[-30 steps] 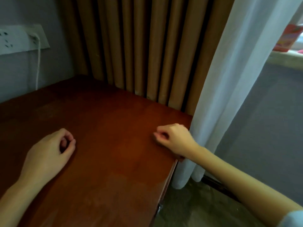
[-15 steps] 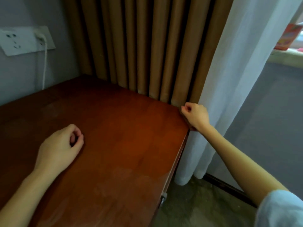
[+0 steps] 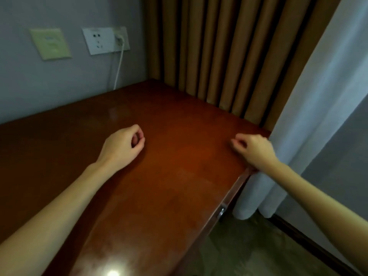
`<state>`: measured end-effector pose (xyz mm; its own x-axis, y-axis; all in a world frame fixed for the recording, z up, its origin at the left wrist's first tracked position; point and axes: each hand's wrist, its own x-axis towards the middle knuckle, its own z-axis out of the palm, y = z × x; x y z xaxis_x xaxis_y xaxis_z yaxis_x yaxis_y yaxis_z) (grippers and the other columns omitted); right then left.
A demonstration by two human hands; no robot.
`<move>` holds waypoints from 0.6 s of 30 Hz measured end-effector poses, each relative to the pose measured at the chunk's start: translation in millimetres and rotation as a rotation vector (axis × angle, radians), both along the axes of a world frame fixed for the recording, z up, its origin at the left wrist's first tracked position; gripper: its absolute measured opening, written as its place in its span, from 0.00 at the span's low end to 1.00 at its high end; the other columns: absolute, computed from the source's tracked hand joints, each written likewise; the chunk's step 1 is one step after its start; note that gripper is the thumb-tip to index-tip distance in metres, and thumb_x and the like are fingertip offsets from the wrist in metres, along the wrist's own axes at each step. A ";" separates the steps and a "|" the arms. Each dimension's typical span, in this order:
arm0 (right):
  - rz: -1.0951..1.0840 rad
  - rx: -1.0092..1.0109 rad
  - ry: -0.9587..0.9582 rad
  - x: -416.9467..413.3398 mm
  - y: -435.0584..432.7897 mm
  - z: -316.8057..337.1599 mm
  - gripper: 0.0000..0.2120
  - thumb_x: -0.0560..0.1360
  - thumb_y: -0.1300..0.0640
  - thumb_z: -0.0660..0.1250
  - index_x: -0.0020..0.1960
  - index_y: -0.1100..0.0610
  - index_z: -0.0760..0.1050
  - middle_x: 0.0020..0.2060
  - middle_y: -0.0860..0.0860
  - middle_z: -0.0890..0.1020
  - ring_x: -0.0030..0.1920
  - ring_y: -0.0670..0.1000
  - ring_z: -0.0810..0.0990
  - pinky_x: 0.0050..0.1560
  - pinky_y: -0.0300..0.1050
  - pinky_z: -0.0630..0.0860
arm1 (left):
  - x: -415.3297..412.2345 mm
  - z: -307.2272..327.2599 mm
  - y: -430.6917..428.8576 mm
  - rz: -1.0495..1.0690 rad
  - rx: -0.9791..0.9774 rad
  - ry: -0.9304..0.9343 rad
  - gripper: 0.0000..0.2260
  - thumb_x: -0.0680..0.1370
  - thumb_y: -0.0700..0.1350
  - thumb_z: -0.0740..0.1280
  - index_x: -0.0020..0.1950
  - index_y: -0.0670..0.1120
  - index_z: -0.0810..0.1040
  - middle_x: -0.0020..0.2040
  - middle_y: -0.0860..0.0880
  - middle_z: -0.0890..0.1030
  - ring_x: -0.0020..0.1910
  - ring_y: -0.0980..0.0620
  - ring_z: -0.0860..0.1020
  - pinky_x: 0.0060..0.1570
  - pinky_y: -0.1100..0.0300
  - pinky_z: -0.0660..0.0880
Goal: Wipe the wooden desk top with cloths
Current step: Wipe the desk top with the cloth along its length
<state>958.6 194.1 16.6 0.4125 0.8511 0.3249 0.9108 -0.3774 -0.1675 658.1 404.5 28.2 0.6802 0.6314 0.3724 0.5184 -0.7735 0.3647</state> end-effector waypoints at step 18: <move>0.704 -0.042 0.079 -348.5 -34.6 6.8 0.10 0.77 0.48 0.59 0.39 0.50 0.69 0.35 0.50 0.78 0.34 0.55 0.77 0.30 0.41 0.65 | -188.8 -7.2 -94.9 0.205 0.134 0.091 0.05 0.76 0.45 0.67 0.43 0.52 0.72 0.35 0.57 0.72 0.34 0.59 0.71 0.29 0.62 0.64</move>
<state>610.2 159.6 23.4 -0.2190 0.9354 0.2777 0.9264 0.2887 -0.2418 469.3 309.6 21.0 0.5777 0.7088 0.4048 0.6952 -0.6872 0.2109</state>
